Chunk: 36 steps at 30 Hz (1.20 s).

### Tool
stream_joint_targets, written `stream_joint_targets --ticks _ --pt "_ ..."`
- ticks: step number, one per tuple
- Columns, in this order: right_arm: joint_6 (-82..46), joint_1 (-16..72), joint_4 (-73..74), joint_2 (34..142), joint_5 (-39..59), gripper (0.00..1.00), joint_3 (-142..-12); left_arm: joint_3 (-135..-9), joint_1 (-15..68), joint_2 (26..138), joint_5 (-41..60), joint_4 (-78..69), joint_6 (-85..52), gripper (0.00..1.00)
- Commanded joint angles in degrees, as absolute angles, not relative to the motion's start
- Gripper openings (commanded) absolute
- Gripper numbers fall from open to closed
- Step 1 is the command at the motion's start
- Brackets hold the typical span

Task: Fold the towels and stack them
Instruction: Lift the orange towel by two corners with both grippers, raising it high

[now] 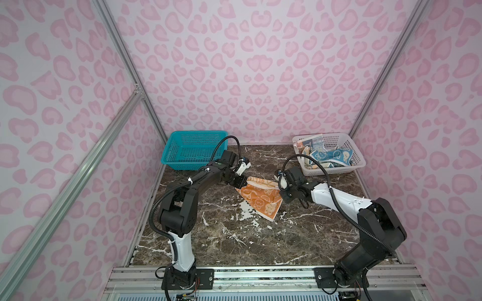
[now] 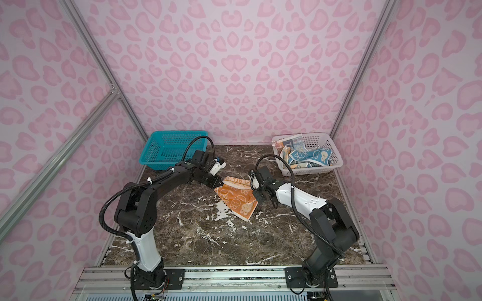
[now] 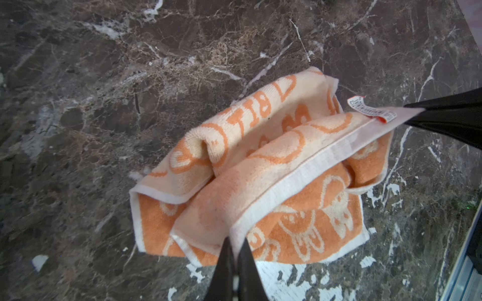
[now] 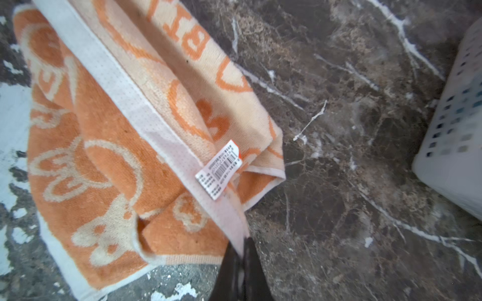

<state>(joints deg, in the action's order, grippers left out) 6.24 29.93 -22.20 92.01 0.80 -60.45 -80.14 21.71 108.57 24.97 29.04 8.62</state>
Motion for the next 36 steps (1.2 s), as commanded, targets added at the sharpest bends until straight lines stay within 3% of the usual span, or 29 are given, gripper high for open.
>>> stream_joint_targets --ticks 1,15,21,27,32,36 --pt "6.32 28.49 -21.80 90.40 3.23 0.00 -61.92 -81.29 21.71 105.56 24.58 29.62 8.39 0.03" --pt "12.32 24.83 -29.78 80.13 5.63 0.00 -77.97 -86.66 21.67 87.39 18.05 32.00 17.13 0.03" --pt "16.76 25.55 -34.51 68.56 15.62 0.00 -82.07 -84.33 21.74 72.14 24.88 31.33 24.74 0.03" --pt "19.93 33.58 -40.95 59.69 20.37 0.00 -84.64 -82.88 22.47 59.25 31.30 31.70 27.20 0.03" --pt "19.93 37.58 -38.89 56.48 23.33 0.00 -86.38 -83.41 24.01 54.14 34.87 30.29 25.40 0.03" --pt "17.62 32.22 -31.84 56.17 27.48 0.00 -83.22 -82.62 24.25 55.10 33.11 25.67 23.58 0.03"
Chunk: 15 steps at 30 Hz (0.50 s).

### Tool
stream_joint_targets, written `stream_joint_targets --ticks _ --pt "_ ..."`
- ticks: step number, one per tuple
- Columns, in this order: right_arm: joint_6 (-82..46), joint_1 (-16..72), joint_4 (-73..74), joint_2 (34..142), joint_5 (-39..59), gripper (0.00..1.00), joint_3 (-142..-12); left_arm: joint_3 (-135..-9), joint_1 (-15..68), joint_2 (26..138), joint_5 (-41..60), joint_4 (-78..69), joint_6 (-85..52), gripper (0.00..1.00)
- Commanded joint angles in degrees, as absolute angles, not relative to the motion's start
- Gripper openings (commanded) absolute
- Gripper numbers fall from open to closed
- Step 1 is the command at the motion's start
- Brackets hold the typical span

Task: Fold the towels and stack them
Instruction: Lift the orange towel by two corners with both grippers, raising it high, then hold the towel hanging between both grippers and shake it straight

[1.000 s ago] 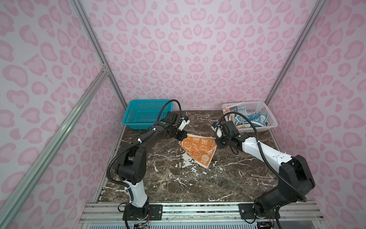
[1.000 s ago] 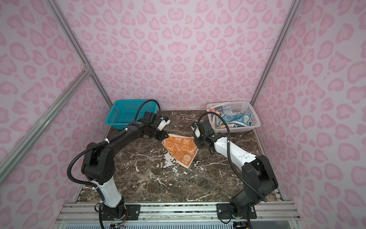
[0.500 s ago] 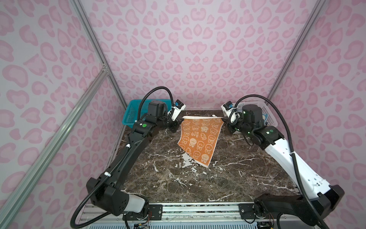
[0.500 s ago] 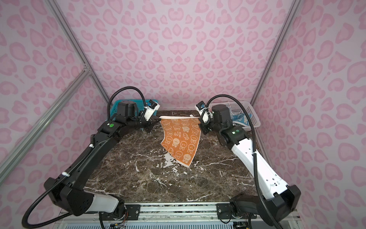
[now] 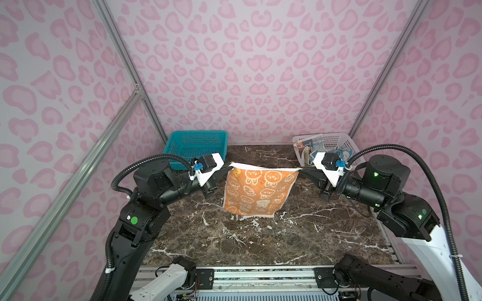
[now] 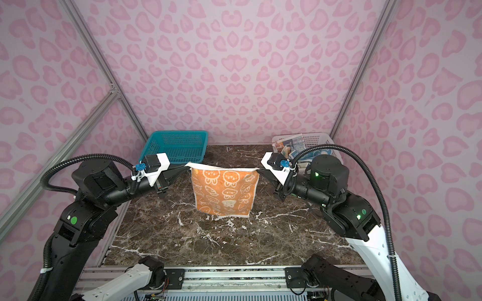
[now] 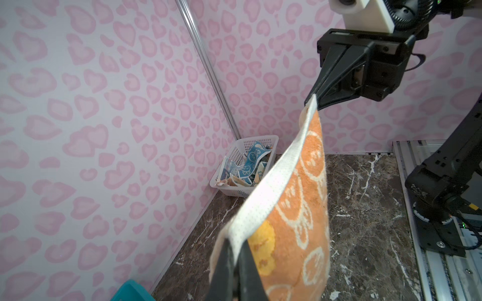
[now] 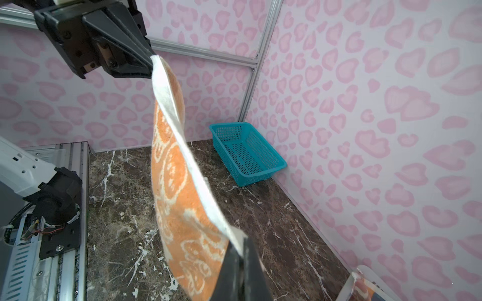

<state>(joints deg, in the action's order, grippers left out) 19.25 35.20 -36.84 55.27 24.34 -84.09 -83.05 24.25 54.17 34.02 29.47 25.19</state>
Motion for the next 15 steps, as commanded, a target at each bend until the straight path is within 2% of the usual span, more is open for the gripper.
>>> stream_joint_targets --ticks 1,4,7,15 --pt "15.92 28.41 -30.85 57.47 30.43 0.00 -83.69 -82.75 24.20 56.16 30.94 24.85 23.55 0.03" --pt "10.68 18.68 -27.41 62.64 36.23 0.00 -84.55 -83.59 23.91 61.34 24.92 22.59 23.47 0.03" --pt "8.52 13.58 -27.67 70.37 37.76 0.00 -88.58 -86.02 22.75 68.73 22.48 21.12 22.84 0.03" --pt "8.51 12.79 -31.07 89.14 28.08 0.00 -100.07 -93.17 21.19 87.46 17.51 18.24 22.92 0.03"
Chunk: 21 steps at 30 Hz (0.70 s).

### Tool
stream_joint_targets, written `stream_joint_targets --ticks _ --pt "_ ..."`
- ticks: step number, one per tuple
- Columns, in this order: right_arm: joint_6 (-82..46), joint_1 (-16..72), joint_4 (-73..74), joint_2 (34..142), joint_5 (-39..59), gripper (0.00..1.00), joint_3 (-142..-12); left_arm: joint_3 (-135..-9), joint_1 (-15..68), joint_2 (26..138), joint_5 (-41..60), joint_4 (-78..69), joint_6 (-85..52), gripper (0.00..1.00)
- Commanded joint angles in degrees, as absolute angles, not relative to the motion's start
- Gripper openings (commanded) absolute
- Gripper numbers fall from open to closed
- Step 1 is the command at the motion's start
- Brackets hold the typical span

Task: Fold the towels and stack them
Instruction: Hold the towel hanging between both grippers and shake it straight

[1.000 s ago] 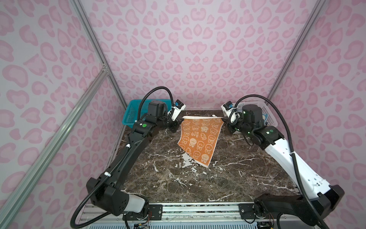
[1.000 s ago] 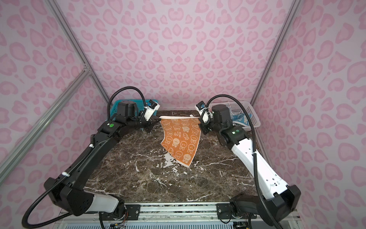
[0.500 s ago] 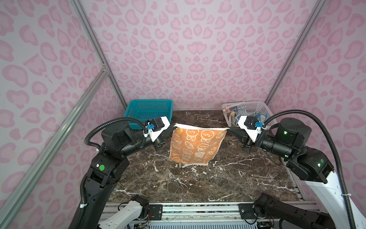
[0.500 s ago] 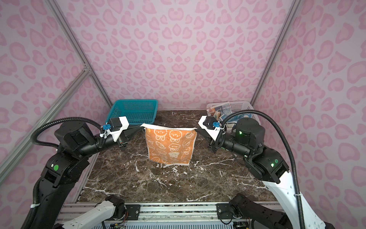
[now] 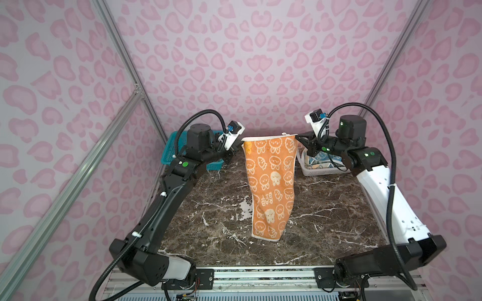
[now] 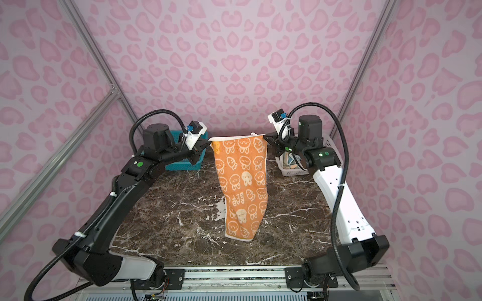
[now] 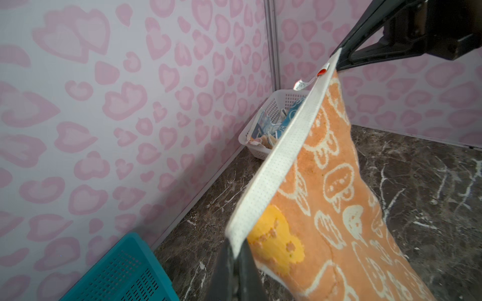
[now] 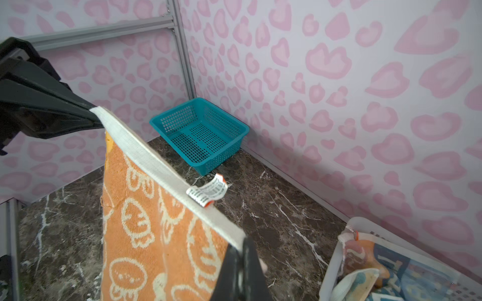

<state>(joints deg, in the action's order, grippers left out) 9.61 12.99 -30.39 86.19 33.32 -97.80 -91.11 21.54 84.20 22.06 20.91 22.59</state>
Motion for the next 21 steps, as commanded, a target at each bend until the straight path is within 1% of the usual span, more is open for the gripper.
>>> stream_joint_targets --ticks 1,4,8,11,14,18,21 --pt "8.73 12.86 -31.72 90.41 27.71 0.00 -101.28 -94.15 21.23 89.13 16.84 18.32 22.85 0.03" --pt "9.38 13.09 -32.19 91.30 28.24 0.00 -102.88 -95.40 21.18 90.75 16.58 18.25 22.76 0.03" --pt "11.59 14.46 -33.02 87.39 28.37 0.00 -101.78 -94.41 21.23 87.78 19.30 18.29 23.22 0.03" --pt "15.55 17.04 -34.96 82.64 26.51 0.00 -100.04 -91.12 21.31 82.86 23.45 17.89 25.00 0.03" --pt "20.20 22.40 -35.61 76.38 22.96 0.00 -96.46 -87.51 21.69 77.00 26.33 17.99 26.37 0.03" --pt "21.94 27.88 -38.37 69.90 24.93 0.00 -94.72 -84.09 22.67 68.39 27.79 18.88 27.31 0.03" --pt "22.50 31.76 -40.42 66.09 24.22 0.00 -94.15 -83.26 23.22 62.24 30.14 19.70 27.04 0.03"
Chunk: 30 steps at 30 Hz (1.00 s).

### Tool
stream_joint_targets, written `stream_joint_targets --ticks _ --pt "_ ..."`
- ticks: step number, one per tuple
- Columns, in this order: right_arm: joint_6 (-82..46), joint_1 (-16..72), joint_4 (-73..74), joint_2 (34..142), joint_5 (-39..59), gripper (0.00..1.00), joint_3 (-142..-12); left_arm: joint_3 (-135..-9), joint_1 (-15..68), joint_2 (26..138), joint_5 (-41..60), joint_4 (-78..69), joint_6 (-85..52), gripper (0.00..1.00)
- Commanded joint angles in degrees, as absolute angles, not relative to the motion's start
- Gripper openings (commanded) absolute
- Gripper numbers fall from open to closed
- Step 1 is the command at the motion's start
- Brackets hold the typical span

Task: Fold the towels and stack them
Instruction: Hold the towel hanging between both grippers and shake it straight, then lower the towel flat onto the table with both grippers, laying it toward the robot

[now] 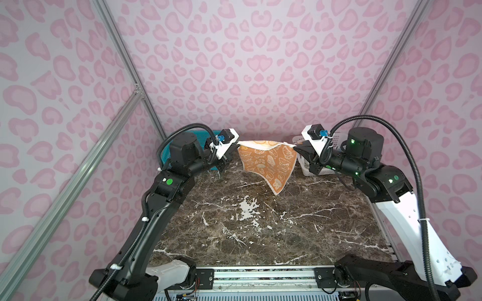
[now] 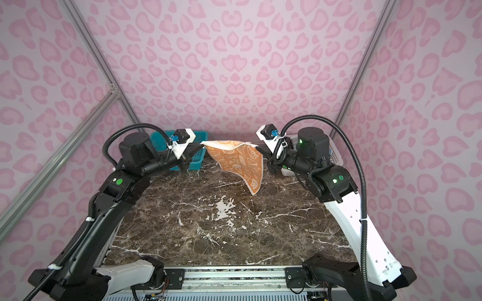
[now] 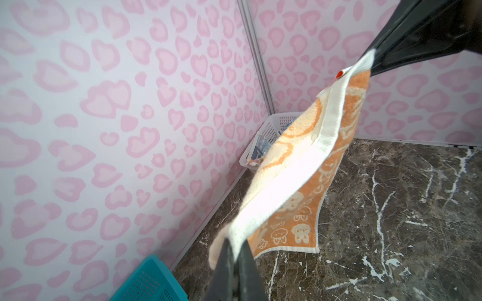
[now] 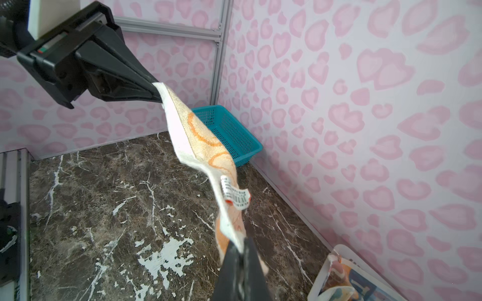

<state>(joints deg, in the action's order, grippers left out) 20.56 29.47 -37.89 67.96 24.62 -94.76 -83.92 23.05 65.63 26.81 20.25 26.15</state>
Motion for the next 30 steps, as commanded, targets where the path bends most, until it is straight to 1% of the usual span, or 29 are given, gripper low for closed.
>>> stream_joint_targets --ticks 1,4,7,11,13,17,21,25,30 --pt "22.49 32.98 -41.09 64.69 23.92 0.00 -93.98 -83.23 23.34 60.41 30.70 19.71 26.73 0.03" --pt "22.41 34.77 -41.09 61.74 24.18 0.00 -93.26 -83.69 23.56 56.40 31.08 18.66 24.85 0.03" --pt "20.36 34.90 -38.06 59.29 23.79 0.00 -91.79 -83.00 23.68 53.87 31.59 17.01 23.97 0.03" --pt "18.23 34.05 -35.61 59.66 20.84 0.00 -91.97 -81.54 23.65 54.31 28.05 16.41 23.40 0.03" --pt "17.28 31.70 -35.67 61.78 20.94 0.00 -92.91 -81.21 23.60 56.25 25.58 16.69 23.46 0.03" --pt "13.85 24.57 -36.70 69.18 25.53 0.00 -95.43 -82.06 22.98 62.37 22.71 17.14 23.21 0.03" --pt "11.58 19.99 -38.78 78.85 27.72 0.00 -98.10 -84.03 20.90 71.24 21.43 17.22 22.15 0.03" --pt "11.65 18.86 -40.41 89.27 24.43 0.00 -100.57 -85.77 20.02 81.33 20.05 17.00 23.18 0.03" --pt "13.02 17.96 -38.12 100.35 20.81 0.00 -101.72 -88.33 18.99 93.25 20.48 17.13 24.03 0.03"
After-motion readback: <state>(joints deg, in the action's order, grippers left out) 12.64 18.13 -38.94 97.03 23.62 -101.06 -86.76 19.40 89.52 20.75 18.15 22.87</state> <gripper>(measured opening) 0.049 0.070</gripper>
